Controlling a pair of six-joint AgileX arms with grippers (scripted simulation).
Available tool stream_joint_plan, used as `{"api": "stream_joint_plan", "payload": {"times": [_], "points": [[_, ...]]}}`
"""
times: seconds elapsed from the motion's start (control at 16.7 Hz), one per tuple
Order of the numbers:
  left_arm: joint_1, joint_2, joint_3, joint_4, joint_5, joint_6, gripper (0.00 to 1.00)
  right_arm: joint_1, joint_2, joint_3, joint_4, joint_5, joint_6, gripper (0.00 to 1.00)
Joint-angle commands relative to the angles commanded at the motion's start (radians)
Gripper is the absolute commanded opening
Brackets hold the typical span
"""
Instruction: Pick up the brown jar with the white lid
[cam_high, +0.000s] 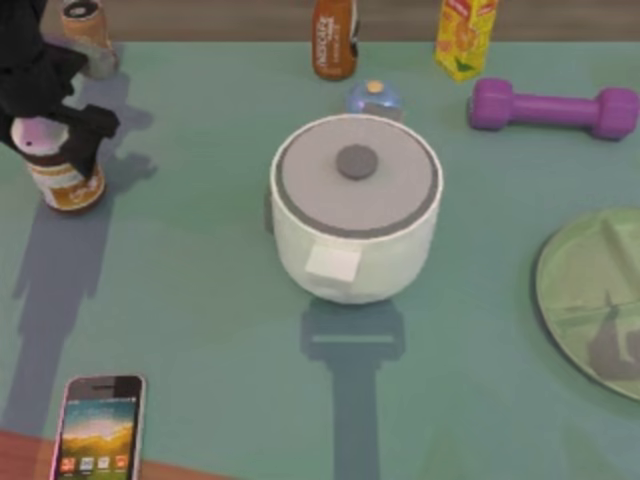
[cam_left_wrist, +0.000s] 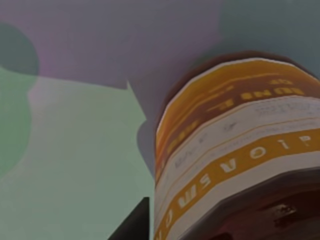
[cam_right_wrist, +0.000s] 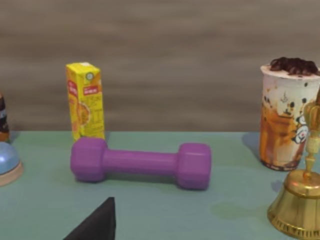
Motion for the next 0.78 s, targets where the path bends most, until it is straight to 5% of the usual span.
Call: {"api": "stream_joint_plan", "payload": {"times": [0.24, 0.78], "points": [[0.000, 0.000, 0.000, 0.000, 0.000, 0.000, 0.00, 0.000, 0.000, 0.000, 0.000, 0.000, 0.000, 1.00], [0.000, -0.002, -0.003, 0.000, -0.001, 0.002, 0.00, 0.000, 0.000, 0.000, 0.000, 0.000, 0.000, 1.00]]}}
